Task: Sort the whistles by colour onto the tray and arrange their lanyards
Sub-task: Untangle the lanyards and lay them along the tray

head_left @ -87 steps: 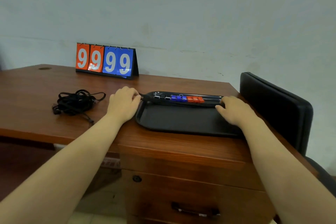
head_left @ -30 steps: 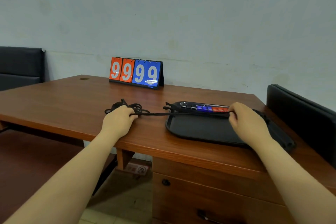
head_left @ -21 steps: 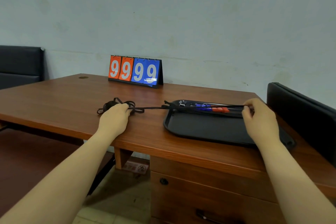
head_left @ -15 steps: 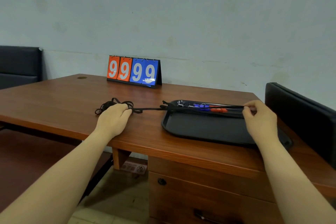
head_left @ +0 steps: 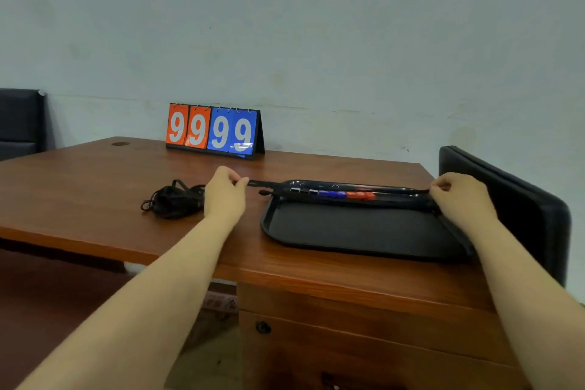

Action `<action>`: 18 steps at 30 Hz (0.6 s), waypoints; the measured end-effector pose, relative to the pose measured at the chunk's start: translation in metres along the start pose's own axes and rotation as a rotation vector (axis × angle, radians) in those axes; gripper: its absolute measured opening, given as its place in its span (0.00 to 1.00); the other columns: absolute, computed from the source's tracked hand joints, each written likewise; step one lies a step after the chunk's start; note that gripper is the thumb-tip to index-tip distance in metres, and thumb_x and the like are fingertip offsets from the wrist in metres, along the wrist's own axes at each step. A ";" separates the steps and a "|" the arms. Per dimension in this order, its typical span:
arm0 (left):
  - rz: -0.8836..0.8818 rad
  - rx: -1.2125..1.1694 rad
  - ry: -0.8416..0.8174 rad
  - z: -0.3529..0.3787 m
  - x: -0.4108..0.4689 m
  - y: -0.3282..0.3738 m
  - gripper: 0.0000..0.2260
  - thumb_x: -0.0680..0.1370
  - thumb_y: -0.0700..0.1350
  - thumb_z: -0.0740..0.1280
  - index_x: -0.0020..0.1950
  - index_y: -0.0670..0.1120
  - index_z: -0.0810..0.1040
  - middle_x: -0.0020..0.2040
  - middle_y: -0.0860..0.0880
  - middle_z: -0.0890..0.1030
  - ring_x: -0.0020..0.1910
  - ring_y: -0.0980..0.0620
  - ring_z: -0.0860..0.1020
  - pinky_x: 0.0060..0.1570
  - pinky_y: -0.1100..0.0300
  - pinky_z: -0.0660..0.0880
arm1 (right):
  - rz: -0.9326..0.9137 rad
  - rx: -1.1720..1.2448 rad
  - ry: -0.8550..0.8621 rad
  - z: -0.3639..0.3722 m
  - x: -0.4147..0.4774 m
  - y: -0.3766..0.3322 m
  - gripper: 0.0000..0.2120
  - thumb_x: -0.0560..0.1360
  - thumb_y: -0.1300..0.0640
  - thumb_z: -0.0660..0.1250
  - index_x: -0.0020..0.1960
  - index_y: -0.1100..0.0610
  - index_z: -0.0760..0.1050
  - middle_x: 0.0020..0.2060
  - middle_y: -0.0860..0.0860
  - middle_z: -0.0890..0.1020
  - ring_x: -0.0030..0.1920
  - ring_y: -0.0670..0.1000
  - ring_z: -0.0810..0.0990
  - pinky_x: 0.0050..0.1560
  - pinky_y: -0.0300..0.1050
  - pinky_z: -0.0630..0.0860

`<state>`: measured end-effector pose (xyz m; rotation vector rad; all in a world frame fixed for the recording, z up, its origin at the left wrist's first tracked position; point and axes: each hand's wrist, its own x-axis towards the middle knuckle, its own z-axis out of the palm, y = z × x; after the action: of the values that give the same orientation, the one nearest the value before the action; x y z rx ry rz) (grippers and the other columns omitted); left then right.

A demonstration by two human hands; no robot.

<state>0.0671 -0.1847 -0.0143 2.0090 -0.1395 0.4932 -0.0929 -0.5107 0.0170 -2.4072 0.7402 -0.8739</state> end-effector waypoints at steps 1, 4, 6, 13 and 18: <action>-0.035 -0.020 0.006 0.010 -0.002 -0.001 0.06 0.78 0.46 0.66 0.49 0.43 0.74 0.45 0.48 0.77 0.47 0.48 0.75 0.45 0.57 0.70 | 0.011 -0.016 0.011 0.002 0.000 0.005 0.06 0.75 0.58 0.63 0.43 0.53 0.79 0.43 0.53 0.82 0.44 0.54 0.78 0.43 0.46 0.72; 0.002 0.052 -0.056 0.029 -0.002 -0.006 0.08 0.77 0.49 0.67 0.44 0.45 0.75 0.43 0.48 0.77 0.47 0.46 0.75 0.44 0.57 0.69 | 0.084 0.104 0.033 0.004 -0.003 0.020 0.07 0.76 0.59 0.62 0.44 0.57 0.79 0.42 0.55 0.81 0.44 0.55 0.78 0.43 0.45 0.70; 0.052 0.108 -0.084 0.033 0.002 -0.008 0.08 0.77 0.50 0.67 0.43 0.46 0.76 0.43 0.49 0.77 0.47 0.47 0.75 0.45 0.56 0.69 | 0.125 0.231 0.068 0.000 -0.001 0.026 0.10 0.77 0.61 0.61 0.45 0.62 0.80 0.43 0.59 0.81 0.44 0.58 0.78 0.43 0.48 0.71; 0.087 0.156 -0.055 0.035 0.007 -0.014 0.06 0.78 0.44 0.64 0.51 0.47 0.80 0.52 0.48 0.81 0.53 0.47 0.77 0.51 0.56 0.71 | 0.059 0.139 0.041 0.008 0.002 0.032 0.07 0.78 0.62 0.61 0.48 0.54 0.77 0.41 0.52 0.79 0.41 0.52 0.78 0.40 0.41 0.68; 0.029 0.154 -0.079 0.035 0.006 -0.009 0.02 0.78 0.44 0.63 0.51 0.48 0.74 0.47 0.49 0.77 0.45 0.51 0.74 0.42 0.56 0.69 | 0.103 0.207 0.034 0.009 0.003 0.034 0.11 0.78 0.64 0.57 0.47 0.55 0.77 0.44 0.53 0.81 0.42 0.51 0.78 0.38 0.39 0.69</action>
<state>0.0851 -0.2107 -0.0336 2.1808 -0.1844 0.4554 -0.0957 -0.5357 -0.0080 -2.1594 0.7409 -0.9043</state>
